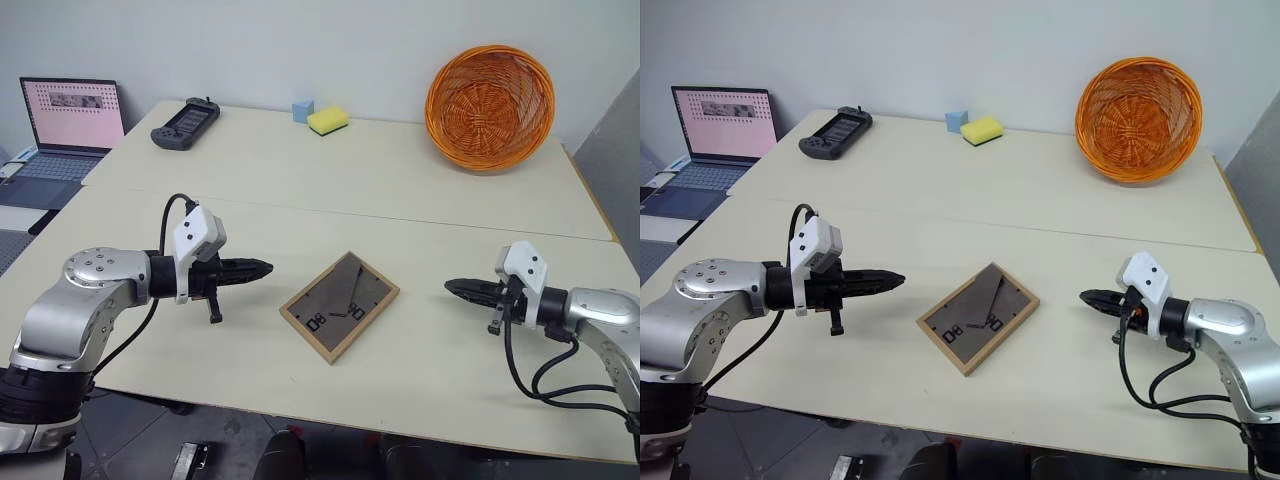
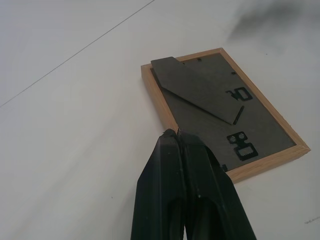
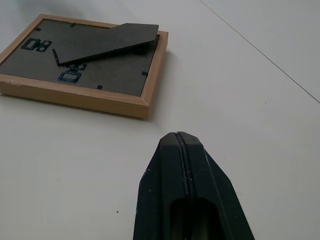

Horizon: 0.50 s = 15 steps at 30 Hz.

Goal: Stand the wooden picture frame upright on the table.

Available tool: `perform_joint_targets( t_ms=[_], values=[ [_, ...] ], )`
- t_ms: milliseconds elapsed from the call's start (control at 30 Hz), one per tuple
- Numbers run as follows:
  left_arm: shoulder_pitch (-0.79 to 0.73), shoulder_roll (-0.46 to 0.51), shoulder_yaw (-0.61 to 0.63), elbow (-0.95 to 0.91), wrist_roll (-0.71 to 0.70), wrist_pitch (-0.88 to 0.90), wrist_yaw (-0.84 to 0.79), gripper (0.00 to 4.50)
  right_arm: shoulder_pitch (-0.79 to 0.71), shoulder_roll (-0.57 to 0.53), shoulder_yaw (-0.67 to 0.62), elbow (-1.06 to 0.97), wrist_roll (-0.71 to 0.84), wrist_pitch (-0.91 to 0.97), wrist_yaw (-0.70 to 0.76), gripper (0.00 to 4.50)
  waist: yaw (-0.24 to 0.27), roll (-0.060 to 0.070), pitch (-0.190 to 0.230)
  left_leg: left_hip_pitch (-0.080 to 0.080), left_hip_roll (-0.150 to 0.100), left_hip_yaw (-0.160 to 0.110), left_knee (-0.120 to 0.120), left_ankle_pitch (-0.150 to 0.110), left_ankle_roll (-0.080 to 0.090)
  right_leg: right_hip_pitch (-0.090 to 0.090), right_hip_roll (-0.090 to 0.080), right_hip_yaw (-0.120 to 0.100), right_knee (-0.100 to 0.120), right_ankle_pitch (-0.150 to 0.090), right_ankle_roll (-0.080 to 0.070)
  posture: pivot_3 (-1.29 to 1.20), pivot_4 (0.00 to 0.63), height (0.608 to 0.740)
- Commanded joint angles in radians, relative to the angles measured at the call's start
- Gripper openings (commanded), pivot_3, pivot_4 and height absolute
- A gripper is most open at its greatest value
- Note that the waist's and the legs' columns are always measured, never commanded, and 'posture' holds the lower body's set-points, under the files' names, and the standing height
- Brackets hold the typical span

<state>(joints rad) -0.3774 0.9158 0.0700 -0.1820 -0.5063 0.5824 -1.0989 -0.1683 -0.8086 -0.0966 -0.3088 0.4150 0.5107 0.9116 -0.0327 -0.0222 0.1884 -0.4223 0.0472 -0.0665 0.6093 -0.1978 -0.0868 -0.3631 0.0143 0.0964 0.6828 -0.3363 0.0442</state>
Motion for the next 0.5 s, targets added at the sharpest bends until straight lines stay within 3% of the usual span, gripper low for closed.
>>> perform_joint_targets(
  t_ms=[33,500],
  values=[
    [-0.018,-0.006,0.033,-0.007,-0.007,-0.007,0.015,0.01,-0.009,0.004,-0.02,-0.03,0.016,0.008,-0.014,0.0,0.0,0.0,0.0,0.0,0.0,0.0,0.0,0.0,0.0,0.0,0.0,0.0,0.0,0.0,0.0,0.0,0.15,0.74],
    [-0.036,-0.017,0.009,0.012,0.022,-0.01,0.034,0.01,0.003,0.017,-0.016,-0.051,0.01,0.025,-0.05,0.0,0.0,0.0,0.0,0.0,0.0,0.0,0.001,0.0,0.0,0.0,0.0,0.0,0.003,0.0,0.0,0.0,0.15,0.74]
  ],
)
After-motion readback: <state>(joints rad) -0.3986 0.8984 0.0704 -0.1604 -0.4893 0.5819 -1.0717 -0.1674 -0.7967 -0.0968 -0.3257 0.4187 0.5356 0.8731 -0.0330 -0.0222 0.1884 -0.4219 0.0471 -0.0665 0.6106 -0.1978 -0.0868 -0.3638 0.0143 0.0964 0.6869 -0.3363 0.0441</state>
